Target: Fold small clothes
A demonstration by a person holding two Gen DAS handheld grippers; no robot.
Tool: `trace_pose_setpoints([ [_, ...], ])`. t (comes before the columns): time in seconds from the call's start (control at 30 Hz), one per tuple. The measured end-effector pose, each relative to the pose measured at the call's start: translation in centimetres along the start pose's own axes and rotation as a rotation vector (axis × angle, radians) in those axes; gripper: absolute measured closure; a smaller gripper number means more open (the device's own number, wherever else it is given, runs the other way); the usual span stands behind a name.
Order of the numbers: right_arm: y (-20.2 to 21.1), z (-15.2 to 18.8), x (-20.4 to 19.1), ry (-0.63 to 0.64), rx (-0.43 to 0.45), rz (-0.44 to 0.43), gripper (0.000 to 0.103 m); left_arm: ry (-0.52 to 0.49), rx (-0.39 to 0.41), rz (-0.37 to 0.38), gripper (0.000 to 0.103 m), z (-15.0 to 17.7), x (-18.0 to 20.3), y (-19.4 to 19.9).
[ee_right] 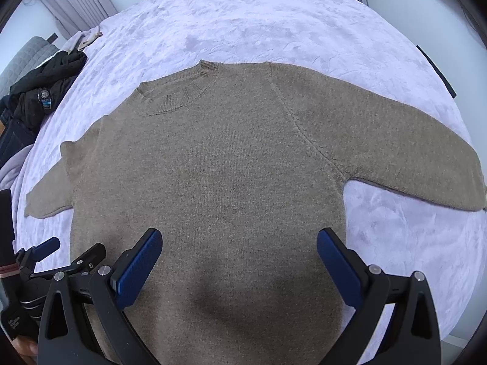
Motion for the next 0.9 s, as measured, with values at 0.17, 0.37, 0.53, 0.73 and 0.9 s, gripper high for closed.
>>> trace_pose_setpoints([
  [0.17,-0.1,0.2,-0.3,0.008,-0.001,-0.002,0.001,-0.002,-0.002,-0.002,0.000,0.1,-0.1,0.0],
  [0.37,-0.3,0.1,-0.8,0.032,-0.003,0.004,0.001,0.007,-0.009,-0.001,0.000,0.5,-0.4,-0.2],
  [0.53,-0.7,0.3,-1.0,0.040,-0.024,0.003,0.001,0.009,-0.014,-0.001,0.000,0.5,-0.5,-0.3],
  [0.73,-1.0,0.7,-1.2,0.053,-0.044,0.014,0.001,0.013,-0.019,-0.004,0.000,0.4,-0.6,-0.6],
  [0.9,-1.2,0.7,-1.0,0.044,-0.052,0.018,0.001,0.017,-0.026,-0.004,0.000,0.3,-0.9,-1.0],
])
Point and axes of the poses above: each gripper's, at about its wrist camera, not at the fingertips, and y roughly against the way its jaws point, x to its right, z to its underside, the point moved 7 cm from there along -y, roughly the way its jaws point, and after that the axes turned 10 degrees about x, right-handed, at the moved point
